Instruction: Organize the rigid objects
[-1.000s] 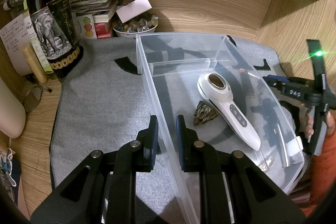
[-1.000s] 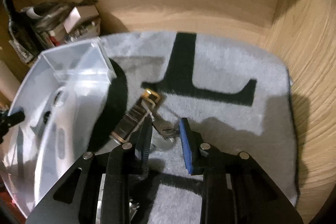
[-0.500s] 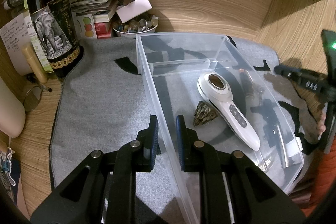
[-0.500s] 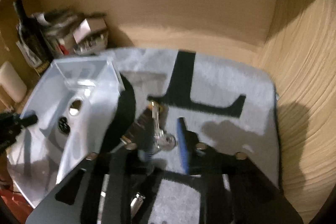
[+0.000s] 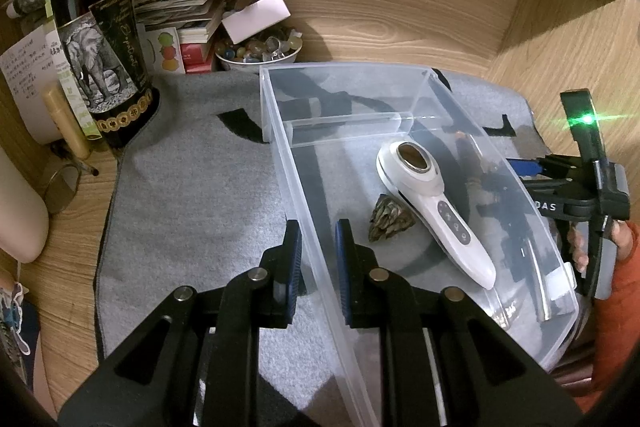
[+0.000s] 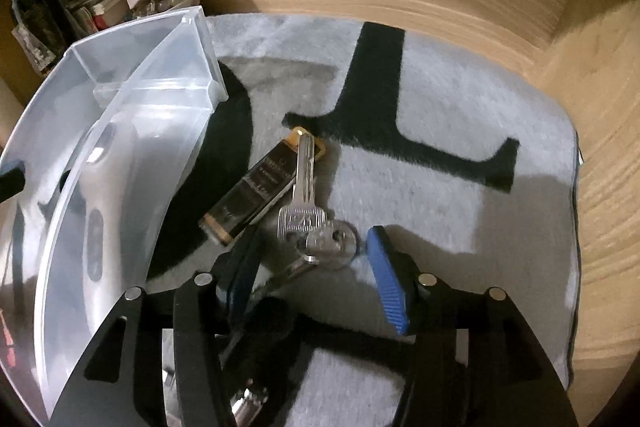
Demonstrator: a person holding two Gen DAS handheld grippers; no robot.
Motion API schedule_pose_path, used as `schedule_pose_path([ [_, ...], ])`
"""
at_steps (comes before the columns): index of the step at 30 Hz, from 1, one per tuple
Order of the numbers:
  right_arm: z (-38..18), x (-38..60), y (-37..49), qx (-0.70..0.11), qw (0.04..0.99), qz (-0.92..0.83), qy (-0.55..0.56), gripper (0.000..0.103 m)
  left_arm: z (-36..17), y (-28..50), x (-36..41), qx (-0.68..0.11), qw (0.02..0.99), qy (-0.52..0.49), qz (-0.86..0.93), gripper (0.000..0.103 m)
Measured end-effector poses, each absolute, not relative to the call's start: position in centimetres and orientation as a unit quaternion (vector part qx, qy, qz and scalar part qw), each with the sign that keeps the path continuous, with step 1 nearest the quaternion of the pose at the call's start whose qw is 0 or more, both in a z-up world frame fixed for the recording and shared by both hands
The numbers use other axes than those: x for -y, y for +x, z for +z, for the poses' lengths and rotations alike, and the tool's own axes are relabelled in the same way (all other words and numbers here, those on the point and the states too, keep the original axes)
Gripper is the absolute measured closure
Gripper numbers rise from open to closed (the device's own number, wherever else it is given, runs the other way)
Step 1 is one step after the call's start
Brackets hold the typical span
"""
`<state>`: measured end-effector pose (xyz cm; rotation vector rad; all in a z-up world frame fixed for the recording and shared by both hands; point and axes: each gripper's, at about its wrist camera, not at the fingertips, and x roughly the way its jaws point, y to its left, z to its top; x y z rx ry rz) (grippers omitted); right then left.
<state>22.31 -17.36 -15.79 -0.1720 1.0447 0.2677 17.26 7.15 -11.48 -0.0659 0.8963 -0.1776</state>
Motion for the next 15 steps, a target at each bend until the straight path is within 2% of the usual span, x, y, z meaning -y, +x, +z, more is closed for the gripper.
schedule_pose_path([
  [1,-15.8,17.3,22.5,-0.495,0.855,0.128,-0.084,0.052,-11.5,17.3,-7.1,-0.433,0.897,-0.031,-0.085,0.087],
  [4,-15.9,17.1,22.8,-0.488,0.858,0.128,-0.09,0.062,-11.5,17.3,-7.1,-0.433,0.897,-0.03,-0.086,0.087],
  [5,-15.9,17.1,22.7,-0.487,0.859,0.127,-0.091,0.071,-11.5,17.2,-7.1,-0.433,0.897,-0.031,-0.086,0.087],
  [10,-15.6,16.7,22.1,-0.484,0.861,0.126,-0.096,0.076,-11.5,17.2,-7.1,-0.432,0.897,-0.029,-0.086,0.087],
  [12,-15.3,16.9,21.6,-0.484,0.861,0.128,-0.087,0.093,-11.5,17.2,-7.1,-0.432,0.897,-0.03,-0.086,0.087],
  [15,-14.4,17.4,21.0,-0.472,0.869,0.127,-0.076,0.095,-11.5,17.2,-7.1,-0.432,0.897,-0.029,-0.086,0.087],
])
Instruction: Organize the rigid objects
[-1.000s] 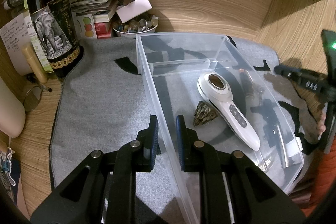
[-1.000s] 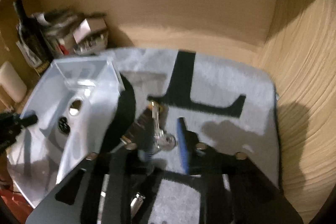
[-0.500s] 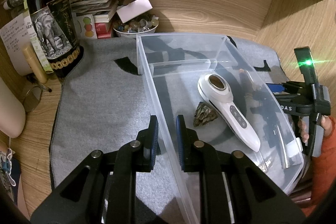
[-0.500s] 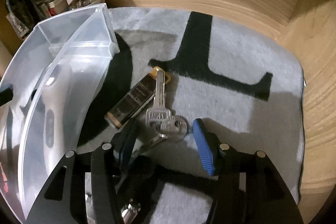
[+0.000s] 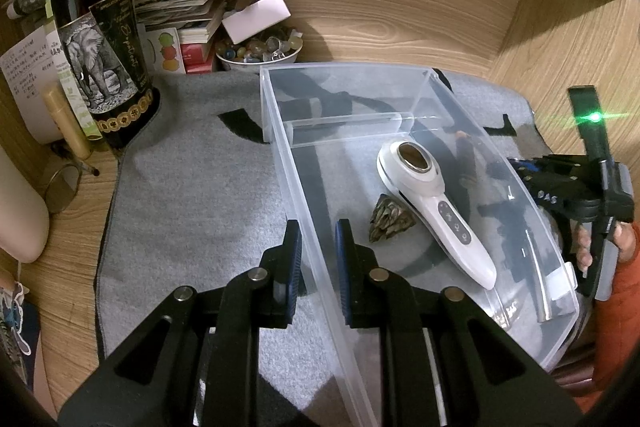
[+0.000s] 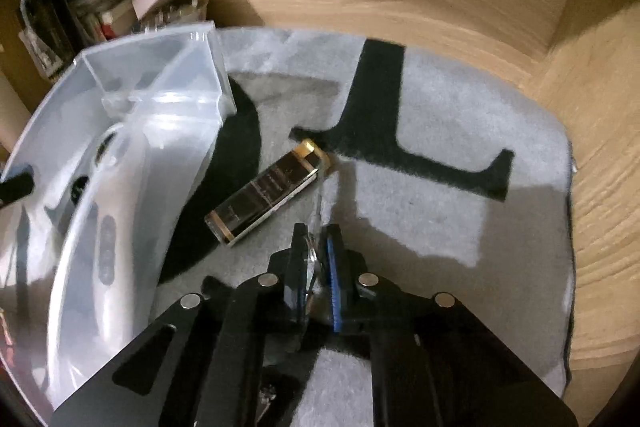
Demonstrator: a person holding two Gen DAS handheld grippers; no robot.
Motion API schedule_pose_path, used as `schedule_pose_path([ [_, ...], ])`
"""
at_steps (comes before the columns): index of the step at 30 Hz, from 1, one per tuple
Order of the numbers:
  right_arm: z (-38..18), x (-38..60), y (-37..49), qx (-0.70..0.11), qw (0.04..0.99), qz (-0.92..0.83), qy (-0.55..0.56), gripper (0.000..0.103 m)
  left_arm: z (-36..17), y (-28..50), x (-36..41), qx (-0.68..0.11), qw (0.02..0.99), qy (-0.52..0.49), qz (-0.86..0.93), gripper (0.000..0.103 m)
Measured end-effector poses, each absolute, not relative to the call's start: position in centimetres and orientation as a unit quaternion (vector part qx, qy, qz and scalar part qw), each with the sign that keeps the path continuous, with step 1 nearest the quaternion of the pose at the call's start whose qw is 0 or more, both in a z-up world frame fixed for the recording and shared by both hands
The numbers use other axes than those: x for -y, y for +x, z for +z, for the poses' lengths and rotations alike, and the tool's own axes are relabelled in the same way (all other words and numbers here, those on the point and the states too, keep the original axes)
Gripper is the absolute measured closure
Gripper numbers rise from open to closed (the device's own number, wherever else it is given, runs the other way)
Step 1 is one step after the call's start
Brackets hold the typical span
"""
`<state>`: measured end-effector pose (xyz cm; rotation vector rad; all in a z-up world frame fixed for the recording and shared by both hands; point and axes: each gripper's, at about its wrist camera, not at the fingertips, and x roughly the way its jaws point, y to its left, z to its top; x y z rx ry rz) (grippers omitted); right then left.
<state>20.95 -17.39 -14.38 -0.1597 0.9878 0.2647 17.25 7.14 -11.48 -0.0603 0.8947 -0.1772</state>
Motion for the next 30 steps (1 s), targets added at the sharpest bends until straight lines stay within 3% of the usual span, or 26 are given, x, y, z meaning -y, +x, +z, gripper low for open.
schedule_pose_path([
  [10,-10.9,18.3,19.7,-0.432,0.891,0.118,-0.066,0.096,-11.5,17.2,-7.0,-0.43,0.898,-0.029,-0.085,0.087],
  [13,-11.4,18.9,20.0,-0.446,0.887,0.103,-0.061,0.082,-11.5,17.1,-7.0,-0.43,0.898,-0.029,-0.085,0.087],
  [15,-12.3,18.9,20.1,-0.459,0.88,0.105,-0.061,0.065,-11.5,17.1,-7.0,-0.429,0.899,-0.03,-0.086,0.087],
  [24,-15.2,18.4,21.4,-0.484,0.866,0.106,-0.07,0.065,-11.4,16.9,-7.0,-0.43,0.899,-0.027,-0.085,0.087],
  [25,-15.2,18.4,21.6,-0.488,0.864,0.107,-0.068,0.066,-11.4,16.9,-7.0,-0.43,0.899,-0.027,-0.084,0.087],
  [26,-15.1,18.5,21.8,-0.488,0.864,0.106,-0.064,0.077,-11.4,16.9,-7.0,-0.43,0.899,-0.027,-0.084,0.087],
  [27,-15.1,18.4,21.9,-0.487,0.864,0.104,-0.065,0.081,-11.4,16.9,-6.9,-0.43,0.899,-0.027,-0.084,0.087],
  [30,-14.9,18.6,21.7,-0.486,0.866,0.106,-0.058,0.081,-11.4,16.9,-6.9,-0.429,0.899,-0.027,-0.085,0.087],
])
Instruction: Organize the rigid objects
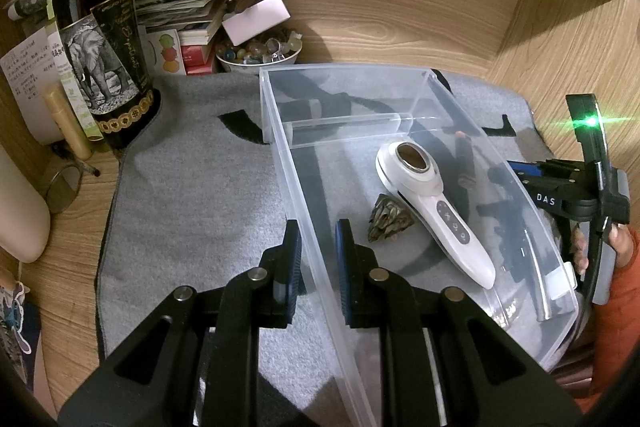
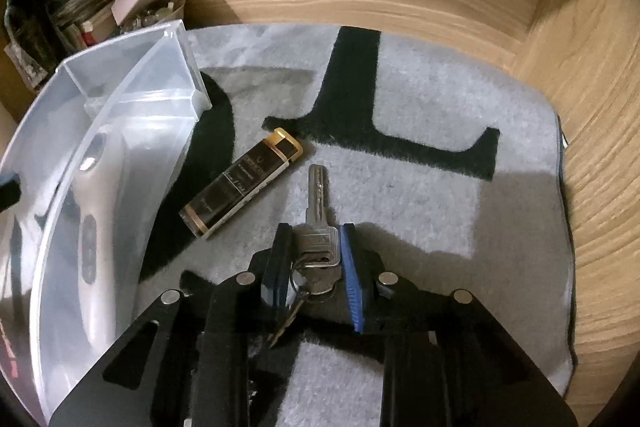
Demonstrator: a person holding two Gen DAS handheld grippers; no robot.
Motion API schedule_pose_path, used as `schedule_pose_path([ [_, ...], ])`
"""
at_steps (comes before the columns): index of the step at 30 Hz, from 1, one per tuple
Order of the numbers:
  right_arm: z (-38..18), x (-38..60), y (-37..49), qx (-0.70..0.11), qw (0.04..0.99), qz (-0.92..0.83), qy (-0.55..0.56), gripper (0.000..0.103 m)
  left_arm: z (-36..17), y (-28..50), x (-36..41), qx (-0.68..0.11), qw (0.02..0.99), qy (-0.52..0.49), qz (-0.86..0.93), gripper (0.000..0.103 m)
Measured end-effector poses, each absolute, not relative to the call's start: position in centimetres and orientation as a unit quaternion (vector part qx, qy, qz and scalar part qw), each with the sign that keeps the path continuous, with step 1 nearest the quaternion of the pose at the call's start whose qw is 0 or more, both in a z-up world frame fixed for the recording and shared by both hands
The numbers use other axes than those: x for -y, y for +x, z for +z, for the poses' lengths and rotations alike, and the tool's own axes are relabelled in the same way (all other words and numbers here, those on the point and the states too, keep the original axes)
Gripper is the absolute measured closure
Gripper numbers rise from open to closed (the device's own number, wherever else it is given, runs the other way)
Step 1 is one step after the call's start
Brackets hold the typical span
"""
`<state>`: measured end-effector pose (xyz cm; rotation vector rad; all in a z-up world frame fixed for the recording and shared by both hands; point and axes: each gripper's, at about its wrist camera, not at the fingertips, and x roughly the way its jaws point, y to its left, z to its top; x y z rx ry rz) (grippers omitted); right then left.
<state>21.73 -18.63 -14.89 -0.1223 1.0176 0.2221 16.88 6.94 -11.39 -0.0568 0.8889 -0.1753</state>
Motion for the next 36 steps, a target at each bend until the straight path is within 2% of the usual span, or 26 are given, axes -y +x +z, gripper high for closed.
schedule_pose_path([
  [8,-12.4,19.1,20.3,-0.455,0.883,0.106,-0.051,0.081,-11.4,16.9,-6.9,-0.43,0.898,-0.024,-0.084,0.087],
  [26,-2.5,15.7,16.0,-0.302,0.937,0.169,-0.041,0.081,-11.4,16.9,-6.8,-0.43,0.899,-0.024,-0.083,0.087],
  [36,-2.2,11.4,14.3,-0.288,0.923,0.253,-0.033,0.081,-11.4,16.9,-6.7,-0.43,0.899,-0.024,-0.083,0.087],
])
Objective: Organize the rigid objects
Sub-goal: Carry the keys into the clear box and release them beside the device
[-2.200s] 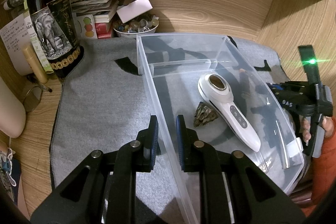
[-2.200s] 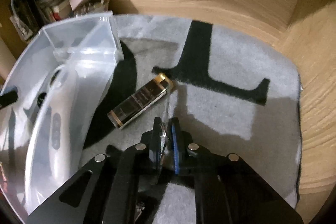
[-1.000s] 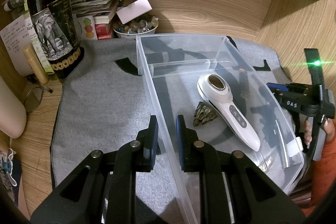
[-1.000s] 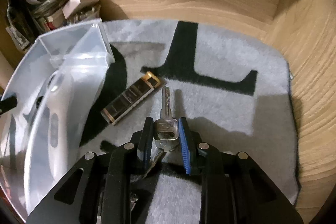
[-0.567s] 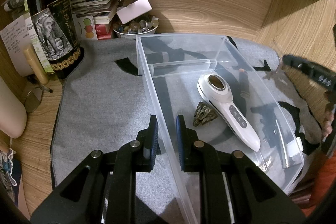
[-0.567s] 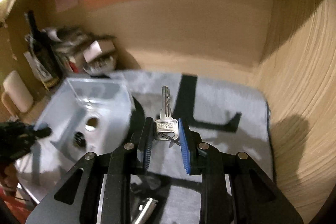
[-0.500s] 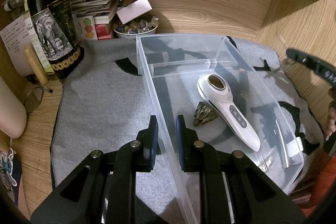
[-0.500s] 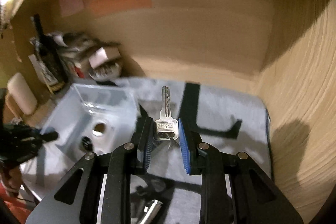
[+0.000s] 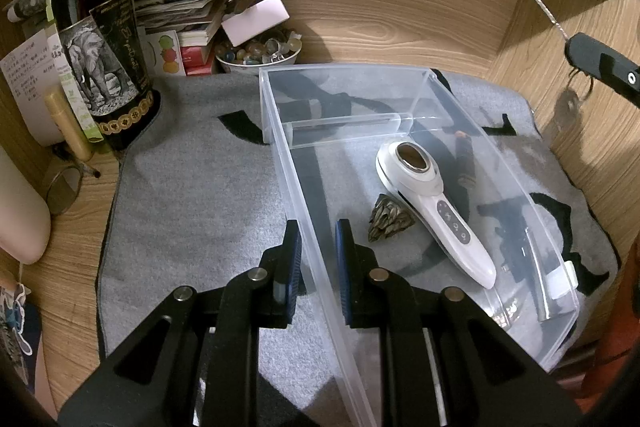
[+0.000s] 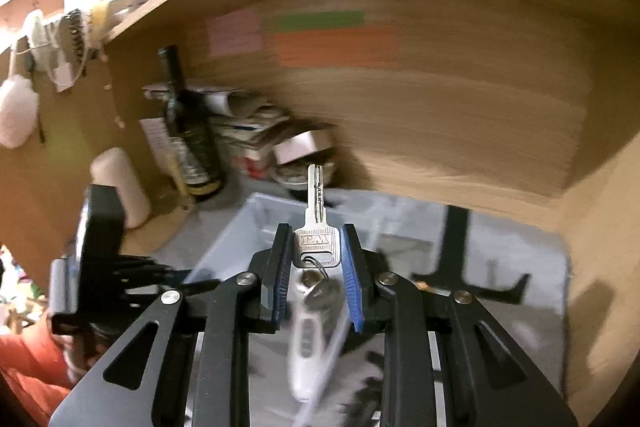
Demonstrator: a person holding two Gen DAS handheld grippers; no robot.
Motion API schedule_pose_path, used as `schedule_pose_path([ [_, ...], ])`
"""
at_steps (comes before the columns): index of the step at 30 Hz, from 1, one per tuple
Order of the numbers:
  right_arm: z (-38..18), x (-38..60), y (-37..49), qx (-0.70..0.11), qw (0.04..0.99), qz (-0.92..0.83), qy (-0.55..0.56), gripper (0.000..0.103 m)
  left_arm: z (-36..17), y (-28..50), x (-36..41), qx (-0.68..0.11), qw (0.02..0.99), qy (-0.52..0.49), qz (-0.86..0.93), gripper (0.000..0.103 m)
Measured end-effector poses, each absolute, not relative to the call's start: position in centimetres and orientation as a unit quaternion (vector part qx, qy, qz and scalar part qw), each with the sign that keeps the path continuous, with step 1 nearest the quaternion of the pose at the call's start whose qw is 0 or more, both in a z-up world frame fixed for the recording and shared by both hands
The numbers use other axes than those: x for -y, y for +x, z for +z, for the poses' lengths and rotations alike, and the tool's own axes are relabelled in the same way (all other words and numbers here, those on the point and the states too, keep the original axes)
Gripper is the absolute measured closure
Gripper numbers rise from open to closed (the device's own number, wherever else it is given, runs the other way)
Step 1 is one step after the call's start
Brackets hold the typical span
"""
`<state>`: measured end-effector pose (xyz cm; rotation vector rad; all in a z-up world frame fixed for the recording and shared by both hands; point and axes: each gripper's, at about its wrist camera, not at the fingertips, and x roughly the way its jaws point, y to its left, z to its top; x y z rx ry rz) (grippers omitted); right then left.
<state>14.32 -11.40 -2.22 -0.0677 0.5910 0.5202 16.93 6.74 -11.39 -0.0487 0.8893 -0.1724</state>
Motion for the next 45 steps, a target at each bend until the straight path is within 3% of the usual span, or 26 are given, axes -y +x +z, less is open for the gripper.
schedule_pose_path([
  [22,-9.6,6.5,16.9,-0.407,0.866,0.275,-0.09,0.081,-11.4,16.8,-6.7,-0.428,0.899,-0.027,-0.086,0.087],
  [29,-8.8,6.6,16.2,-0.387,0.874,0.277,-0.097,0.08,-11.4,16.9,-6.8,-0.429,0.899,-0.026,-0.085,0.087],
  [45,-3.2,11.7,15.1,-0.312,0.926,0.203,-0.066,0.064,-11.4,16.9,-6.7,-0.428,0.899,-0.026,-0.085,0.087],
])
